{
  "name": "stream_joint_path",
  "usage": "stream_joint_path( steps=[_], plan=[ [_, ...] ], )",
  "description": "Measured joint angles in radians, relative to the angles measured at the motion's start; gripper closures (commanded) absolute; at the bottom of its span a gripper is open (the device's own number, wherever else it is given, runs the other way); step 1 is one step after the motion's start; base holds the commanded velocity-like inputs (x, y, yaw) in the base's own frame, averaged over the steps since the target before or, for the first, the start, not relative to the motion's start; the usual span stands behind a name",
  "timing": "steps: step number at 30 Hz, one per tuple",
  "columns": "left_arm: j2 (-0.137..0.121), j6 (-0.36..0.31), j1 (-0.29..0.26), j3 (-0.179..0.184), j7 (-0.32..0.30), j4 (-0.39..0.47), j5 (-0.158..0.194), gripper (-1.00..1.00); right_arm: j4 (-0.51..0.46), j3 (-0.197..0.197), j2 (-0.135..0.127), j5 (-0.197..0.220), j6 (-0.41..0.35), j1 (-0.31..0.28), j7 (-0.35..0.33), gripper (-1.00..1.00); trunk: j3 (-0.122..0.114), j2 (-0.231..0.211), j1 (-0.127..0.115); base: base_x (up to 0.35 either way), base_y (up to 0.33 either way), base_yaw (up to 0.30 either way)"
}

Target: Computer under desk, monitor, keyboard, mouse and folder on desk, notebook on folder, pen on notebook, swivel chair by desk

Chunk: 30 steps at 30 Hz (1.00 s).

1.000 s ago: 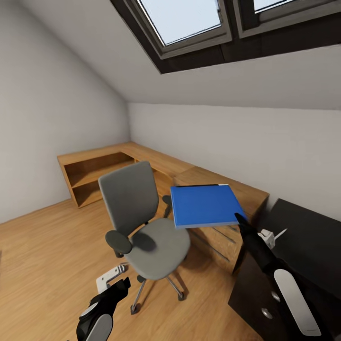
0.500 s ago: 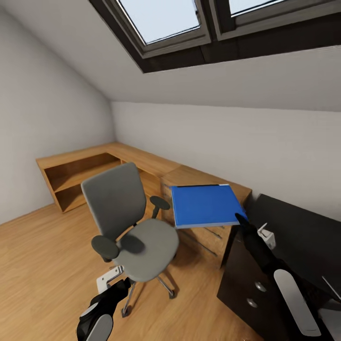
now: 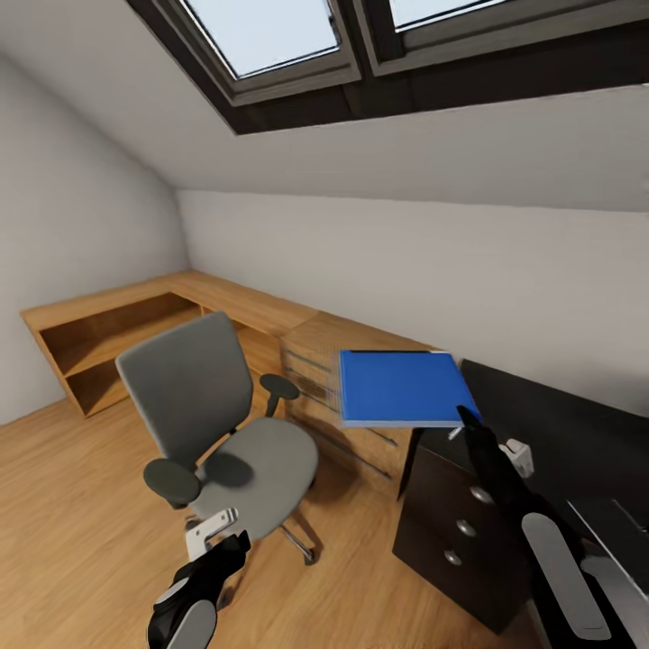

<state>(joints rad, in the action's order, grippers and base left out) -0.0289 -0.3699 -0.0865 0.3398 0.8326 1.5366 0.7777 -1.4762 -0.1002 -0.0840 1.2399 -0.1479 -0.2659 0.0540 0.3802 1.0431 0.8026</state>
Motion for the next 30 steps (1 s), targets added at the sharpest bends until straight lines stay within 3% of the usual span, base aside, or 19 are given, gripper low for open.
stream_joint_path(
  steps=[12, 15, 16, 17, 19, 20, 23, 24, 30],
  plan=[
    [-0.005, -0.001, 0.000, 0.000, -0.005, -0.003, -0.002, -1.00, 0.005, -0.001, 0.000, 0.001, 0.014, 0.000, 0.035, 1.00, 0.012, 0.000, 0.000, 0.000, 0.000, -0.211],
    [-0.010, 0.000, 0.000, 0.001, -0.004, -0.039, -0.001, -1.00, 0.005, -0.001, 0.001, 0.003, 0.015, 0.000, 0.061, 1.00, 0.015, 0.000, 0.000, 0.000, 0.000, -0.225],
    [-0.010, 0.010, 0.001, 0.044, -0.005, -0.190, -0.060, -1.00, 0.005, -0.001, 0.001, 0.007, 0.013, 0.000, 0.086, 1.00, 0.016, 0.000, 0.000, 0.000, 0.000, -0.228],
    [-0.010, 0.027, 0.002, 0.060, -0.006, -0.340, -0.077, -1.00, 0.005, -0.001, 0.001, 0.008, 0.013, 0.000, 0.090, 1.00, 0.017, 0.000, 0.000, 0.000, 0.000, -0.228],
    [-0.009, 0.080, 0.002, 0.080, -0.007, -0.392, -0.093, -1.00, 0.005, -0.001, 0.001, 0.009, 0.013, 0.000, 0.092, 1.00, 0.019, 0.000, 0.000, 0.000, 0.000, -0.228],
    [-0.007, 0.261, 0.002, 0.136, -0.009, -0.545, -0.103, -1.00, 0.006, 0.000, 0.001, 0.010, 0.013, 0.000, 0.094, 1.00, 0.017, -0.007, -0.004, 0.000, 0.000, -0.228],
    [-0.007, 0.370, 0.002, 0.188, -0.010, -0.686, -0.110, -1.00, 0.007, 0.000, 0.001, 0.010, 0.013, 0.000, 0.094, 1.00, 0.010, -0.028, -0.015, 0.000, 0.000, -0.228],
    [-0.004, 0.429, 0.002, 0.215, -0.020, -0.804, -0.117, -1.00, 0.011, 0.001, 0.001, 0.009, 0.014, 0.000, 0.092, 1.00, 0.008, -0.035, -0.019, 0.000, 0.000, -0.228],
    [-0.001, 0.480, 0.002, 0.225, -0.062, -0.862, -0.120, -1.00, 0.025, 0.001, 0.001, 0.009, 0.014, 0.000, 0.091, 1.00, -0.005, -0.077, -0.042, 0.000, 0.000, -0.229]
  ],
)
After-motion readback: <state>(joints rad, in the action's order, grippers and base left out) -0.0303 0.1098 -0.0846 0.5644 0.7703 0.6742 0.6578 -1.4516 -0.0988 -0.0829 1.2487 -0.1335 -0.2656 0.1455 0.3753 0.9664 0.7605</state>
